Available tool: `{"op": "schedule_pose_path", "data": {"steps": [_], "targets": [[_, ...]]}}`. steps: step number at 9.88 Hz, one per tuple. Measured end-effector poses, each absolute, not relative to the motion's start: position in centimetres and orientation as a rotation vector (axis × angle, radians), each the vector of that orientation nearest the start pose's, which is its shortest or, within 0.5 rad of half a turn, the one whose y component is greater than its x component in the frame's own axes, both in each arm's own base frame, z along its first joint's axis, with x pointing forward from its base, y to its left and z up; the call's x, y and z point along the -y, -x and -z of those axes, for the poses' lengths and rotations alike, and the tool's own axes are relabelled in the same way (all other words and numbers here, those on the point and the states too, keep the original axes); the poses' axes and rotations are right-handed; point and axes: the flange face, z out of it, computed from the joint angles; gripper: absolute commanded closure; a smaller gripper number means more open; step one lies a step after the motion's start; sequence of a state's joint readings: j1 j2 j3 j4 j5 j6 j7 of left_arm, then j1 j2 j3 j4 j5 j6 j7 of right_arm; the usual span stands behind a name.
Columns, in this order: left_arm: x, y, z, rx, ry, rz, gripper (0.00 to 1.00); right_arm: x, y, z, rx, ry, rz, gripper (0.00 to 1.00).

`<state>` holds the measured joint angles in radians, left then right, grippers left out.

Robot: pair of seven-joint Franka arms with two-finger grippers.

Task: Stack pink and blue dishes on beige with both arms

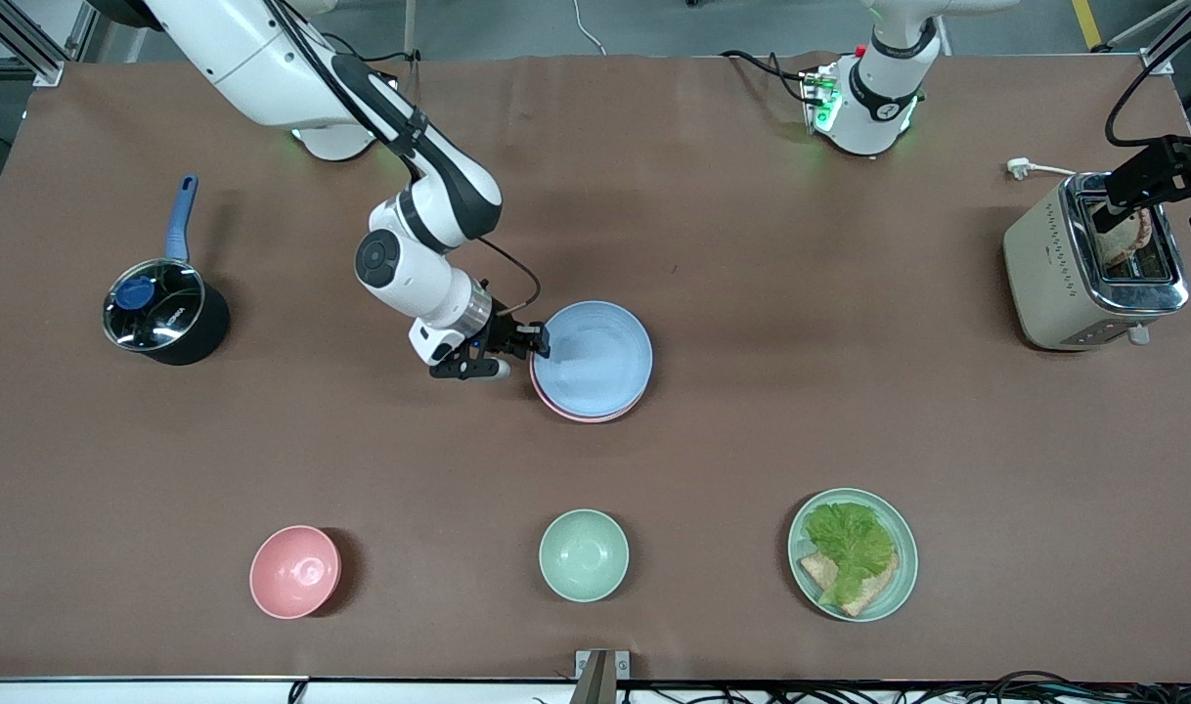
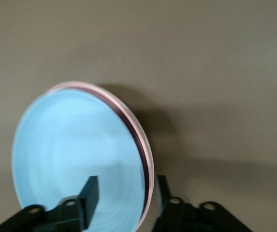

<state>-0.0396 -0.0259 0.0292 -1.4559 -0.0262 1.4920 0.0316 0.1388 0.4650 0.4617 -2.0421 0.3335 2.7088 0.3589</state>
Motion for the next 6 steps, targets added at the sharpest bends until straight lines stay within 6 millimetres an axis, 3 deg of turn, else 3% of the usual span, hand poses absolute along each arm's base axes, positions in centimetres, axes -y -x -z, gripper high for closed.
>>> {"op": "schedule_pose_path", "data": {"steps": [1, 3, 6], "targets": [[1.1, -53.8, -68.5, -0.055, 3.156, 0.096, 0.0, -30.4, -54.0, -29.4, -0.165, 2.729, 0.06, 0.0], [1.5, -53.8, -68.4, -0.035, 3.153, 0.095, 0.0, -21.6, -56.4, -37.8, -0.18, 2.865, 0.133, 0.0], [1.3, -53.8, -68.3, -0.031, 3.152, 0.09, 0.0, -8.5, -57.4, -48.4, -0.377, 2.995, 0.166, 0.0]]}}
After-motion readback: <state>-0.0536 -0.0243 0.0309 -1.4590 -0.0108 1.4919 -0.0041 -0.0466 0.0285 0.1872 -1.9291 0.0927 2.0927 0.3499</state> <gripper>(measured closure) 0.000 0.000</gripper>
